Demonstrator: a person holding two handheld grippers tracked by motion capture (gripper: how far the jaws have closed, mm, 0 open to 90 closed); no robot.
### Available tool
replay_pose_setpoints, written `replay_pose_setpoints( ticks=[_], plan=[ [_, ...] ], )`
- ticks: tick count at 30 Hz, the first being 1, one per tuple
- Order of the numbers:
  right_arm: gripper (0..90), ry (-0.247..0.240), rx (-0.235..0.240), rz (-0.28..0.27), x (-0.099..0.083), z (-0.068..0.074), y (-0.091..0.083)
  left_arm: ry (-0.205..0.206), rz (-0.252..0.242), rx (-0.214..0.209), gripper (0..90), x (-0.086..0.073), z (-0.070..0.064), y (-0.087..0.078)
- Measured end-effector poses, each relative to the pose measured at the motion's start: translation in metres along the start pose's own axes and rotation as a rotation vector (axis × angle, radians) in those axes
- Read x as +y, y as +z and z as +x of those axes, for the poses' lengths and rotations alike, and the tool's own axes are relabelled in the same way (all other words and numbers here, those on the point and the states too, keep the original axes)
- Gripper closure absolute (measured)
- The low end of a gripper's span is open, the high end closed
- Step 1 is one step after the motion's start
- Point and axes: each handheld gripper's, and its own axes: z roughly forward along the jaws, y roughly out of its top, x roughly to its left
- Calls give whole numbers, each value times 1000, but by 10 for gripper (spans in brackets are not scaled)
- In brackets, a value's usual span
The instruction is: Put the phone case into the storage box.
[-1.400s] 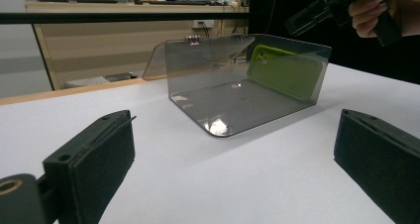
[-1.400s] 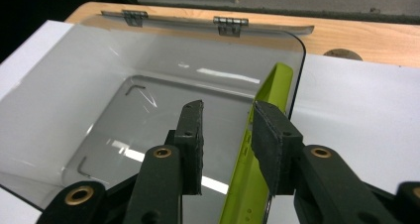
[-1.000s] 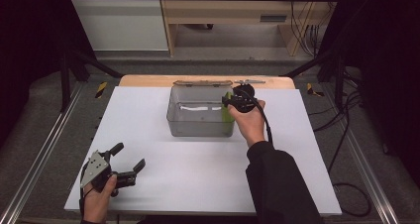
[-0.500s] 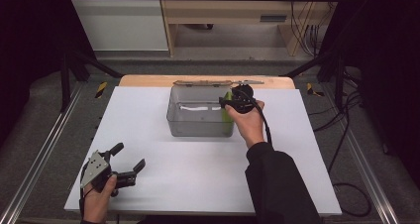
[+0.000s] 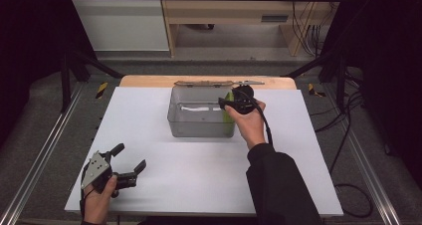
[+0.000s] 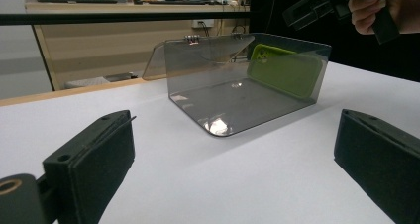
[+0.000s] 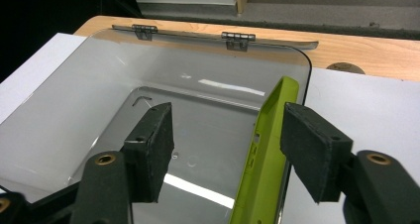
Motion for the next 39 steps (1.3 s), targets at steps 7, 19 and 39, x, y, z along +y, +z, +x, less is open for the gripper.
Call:
replay_pose_setpoints(
  ticks=[7, 19, 39],
  plan=[
    [282, 4, 9, -39, 0, 1, 1, 1, 1, 0, 20, 0, 0, 0],
    [240, -4, 30, -74, 0, 4, 3, 1, 0, 2, 20, 0, 0, 0],
    [144, -89, 48, -155, 0, 12, -4, 0, -2, 2, 20, 0, 1, 0]
  ],
)
